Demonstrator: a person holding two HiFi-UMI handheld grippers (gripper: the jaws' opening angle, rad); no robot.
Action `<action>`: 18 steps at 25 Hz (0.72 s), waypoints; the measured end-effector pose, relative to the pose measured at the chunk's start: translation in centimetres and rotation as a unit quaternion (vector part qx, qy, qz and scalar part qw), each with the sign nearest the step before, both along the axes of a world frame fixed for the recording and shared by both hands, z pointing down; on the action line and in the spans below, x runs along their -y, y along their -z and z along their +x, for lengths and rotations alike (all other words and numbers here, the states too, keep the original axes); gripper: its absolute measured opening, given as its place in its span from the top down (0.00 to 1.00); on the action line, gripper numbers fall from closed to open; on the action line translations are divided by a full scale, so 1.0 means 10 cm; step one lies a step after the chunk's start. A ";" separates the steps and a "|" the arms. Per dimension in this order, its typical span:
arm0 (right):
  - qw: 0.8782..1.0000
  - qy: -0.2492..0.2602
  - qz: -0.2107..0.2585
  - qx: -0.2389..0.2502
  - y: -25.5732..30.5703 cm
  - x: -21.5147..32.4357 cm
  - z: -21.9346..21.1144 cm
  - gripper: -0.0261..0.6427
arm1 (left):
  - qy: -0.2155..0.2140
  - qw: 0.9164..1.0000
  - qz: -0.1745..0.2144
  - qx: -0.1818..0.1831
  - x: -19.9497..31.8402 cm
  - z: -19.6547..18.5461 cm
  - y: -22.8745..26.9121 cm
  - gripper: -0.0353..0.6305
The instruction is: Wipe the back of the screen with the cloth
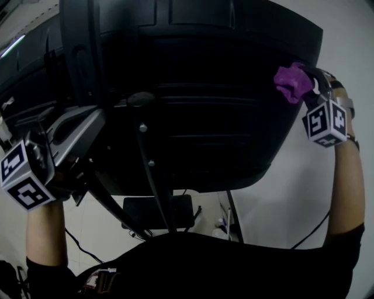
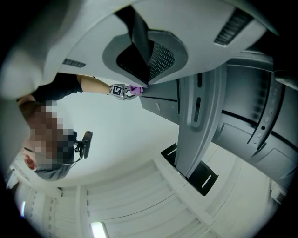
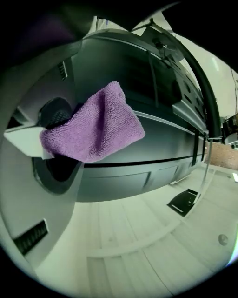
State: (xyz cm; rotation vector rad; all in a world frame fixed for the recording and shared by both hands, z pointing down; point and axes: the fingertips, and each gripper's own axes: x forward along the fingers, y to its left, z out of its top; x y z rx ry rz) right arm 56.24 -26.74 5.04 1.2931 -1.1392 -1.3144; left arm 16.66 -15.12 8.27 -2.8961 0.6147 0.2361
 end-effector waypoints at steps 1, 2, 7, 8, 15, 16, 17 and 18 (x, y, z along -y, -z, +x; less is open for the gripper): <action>1.000 -0.010 0.004 0.006 -0.05 -0.02 0.12 0.82 | -0.001 1.000 -0.004 -0.001 -0.01 0.01 -0.02 0.95; 1.000 -0.005 0.011 0.009 -0.11 -0.07 0.14 0.82 | -0.002 1.000 -0.008 -0.001 -0.03 0.03 -0.05 0.95; 0.994 0.108 0.025 -0.007 -0.73 -0.31 -0.61 0.82 | -0.004 1.000 -0.021 -0.002 -0.10 0.11 -0.18 0.95; 0.992 0.121 0.025 -0.015 -0.87 -0.28 -0.75 0.82 | -0.005 1.000 -0.023 -0.002 -0.11 0.12 -0.20 0.95; 0.984 0.174 0.047 0.004 -1.15 -0.01 -1.10 0.82 | 0.017 0.999 -0.044 -0.004 -0.02 0.10 -0.27 0.95; 0.983 0.177 0.049 0.005 -1.15 0.00 -1.09 0.82 | 0.021 0.999 -0.047 -0.006 -0.01 0.09 -0.28 0.95; 0.983 0.179 0.049 0.006 -1.15 -0.01 -1.08 0.82 | 0.025 0.998 -0.050 -0.008 0.00 0.10 -0.28 0.95; 0.982 0.181 0.050 0.006 -1.15 -0.02 -1.06 0.82 | 0.028 0.998 -0.052 -0.010 0.00 0.10 -0.28 0.95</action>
